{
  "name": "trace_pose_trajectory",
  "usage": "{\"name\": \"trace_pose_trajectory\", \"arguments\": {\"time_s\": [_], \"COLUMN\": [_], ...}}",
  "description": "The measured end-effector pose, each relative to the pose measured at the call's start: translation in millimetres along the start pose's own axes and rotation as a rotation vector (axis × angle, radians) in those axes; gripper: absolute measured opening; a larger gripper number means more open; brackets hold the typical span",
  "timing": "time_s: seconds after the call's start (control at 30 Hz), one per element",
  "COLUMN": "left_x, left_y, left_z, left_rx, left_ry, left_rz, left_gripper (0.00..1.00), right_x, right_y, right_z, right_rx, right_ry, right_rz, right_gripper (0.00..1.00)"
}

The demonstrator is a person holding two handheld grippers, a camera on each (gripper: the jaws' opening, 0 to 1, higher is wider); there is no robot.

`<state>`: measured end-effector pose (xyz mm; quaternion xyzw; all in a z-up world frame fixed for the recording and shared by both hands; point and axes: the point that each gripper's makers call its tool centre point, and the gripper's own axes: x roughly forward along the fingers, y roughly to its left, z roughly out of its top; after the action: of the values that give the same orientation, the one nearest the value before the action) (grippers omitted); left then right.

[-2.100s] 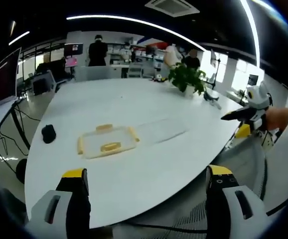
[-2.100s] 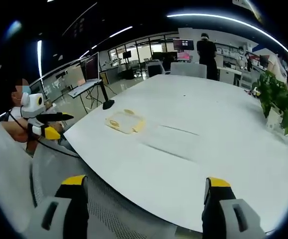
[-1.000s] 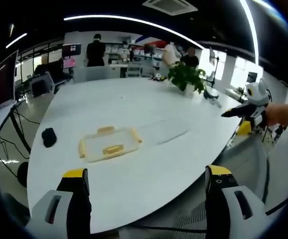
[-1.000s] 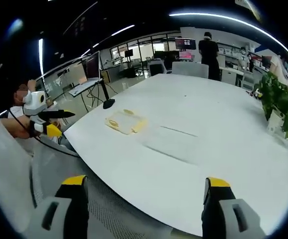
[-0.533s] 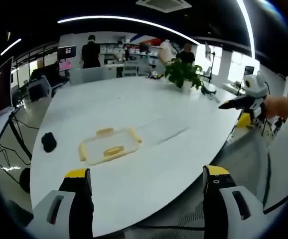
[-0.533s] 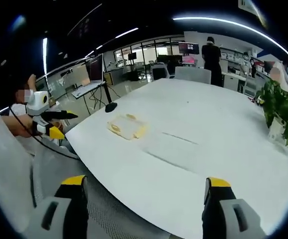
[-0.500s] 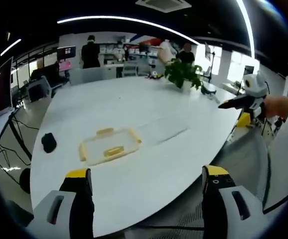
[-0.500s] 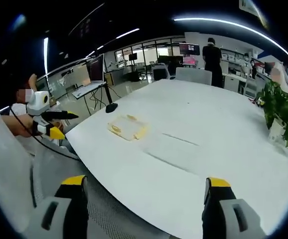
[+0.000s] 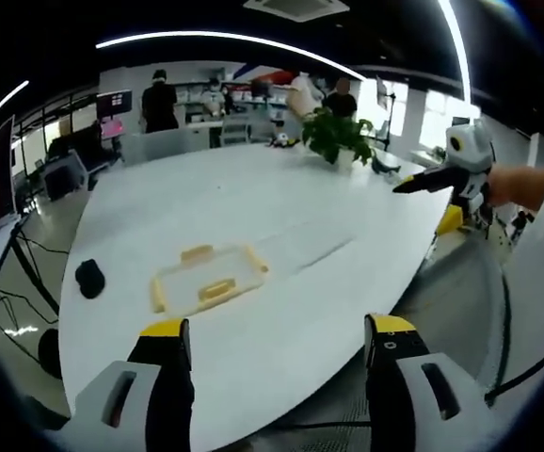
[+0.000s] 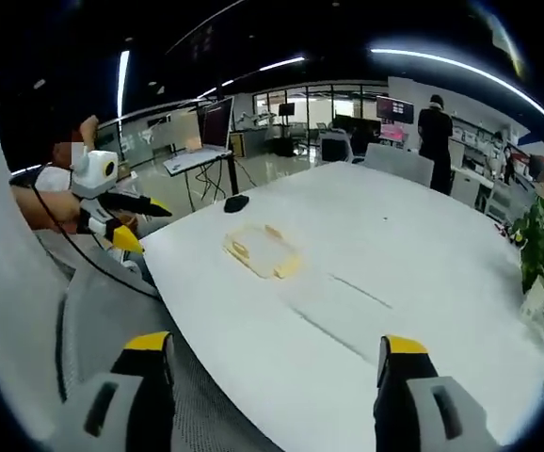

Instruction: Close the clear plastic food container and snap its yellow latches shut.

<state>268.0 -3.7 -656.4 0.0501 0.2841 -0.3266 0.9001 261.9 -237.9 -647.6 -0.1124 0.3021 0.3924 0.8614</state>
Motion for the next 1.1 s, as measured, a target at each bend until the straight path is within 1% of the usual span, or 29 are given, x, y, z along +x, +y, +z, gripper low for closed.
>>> {"name": "trace_pose_trajectory", "arguments": {"time_s": [0.1,0.23,0.37,0.47,0.53,0.63,0.7,0.77,0.9,1.1], "left_x": [1.3,3.0,4.3,6.6,8.8,12.2,14.0,16.8,20.4,26.7], "left_y": [5.6,13.2,23.2,29.8,32.0,34.2,36.7,43.3,51.7,63.1], "left_z": [3.6,3.7,4.9,2.9,-1.7,-6.3,-6.2,-4.5,-0.8,1.8], "left_rx": [0.008,0.073,0.1,0.112,0.119,0.181,0.217,0.251,0.277,0.319], "left_ry": [-0.003,0.023,0.043,0.059,0.081,0.113,0.122,0.133,0.143,0.167], "left_rz": [-0.003,-0.012,-0.022,-0.03,-0.038,-0.06,-0.068,-0.062,-0.072,-0.08], "left_gripper": [0.74,0.75,0.75,0.75,0.76,0.76,0.75,0.74,0.74,0.73], "right_x": [5.1,13.9,23.1,30.8,37.1,45.2,49.5,54.2,65.9,80.7], "right_y": [0.6,0.2,1.5,1.6,0.9,1.2,-0.9,0.5,0.7,-1.7], "right_z": [5.6,15.7,25.6,32.9,36.2,40.5,43.0,44.7,48.8,59.5], "right_rx": [-0.027,-0.056,-0.095,-0.125,-0.134,-0.149,-0.176,-0.189,-0.223,-0.259], "right_ry": [0.007,0.006,0.011,0.01,0.014,0.024,0.031,0.036,0.056,0.061], "right_rz": [0.006,0.023,0.046,0.057,0.064,0.072,0.062,0.076,0.091,0.111], "right_gripper": [0.89,0.87,0.85,0.85,0.85,0.84,0.84,0.83,0.82,0.81]}}
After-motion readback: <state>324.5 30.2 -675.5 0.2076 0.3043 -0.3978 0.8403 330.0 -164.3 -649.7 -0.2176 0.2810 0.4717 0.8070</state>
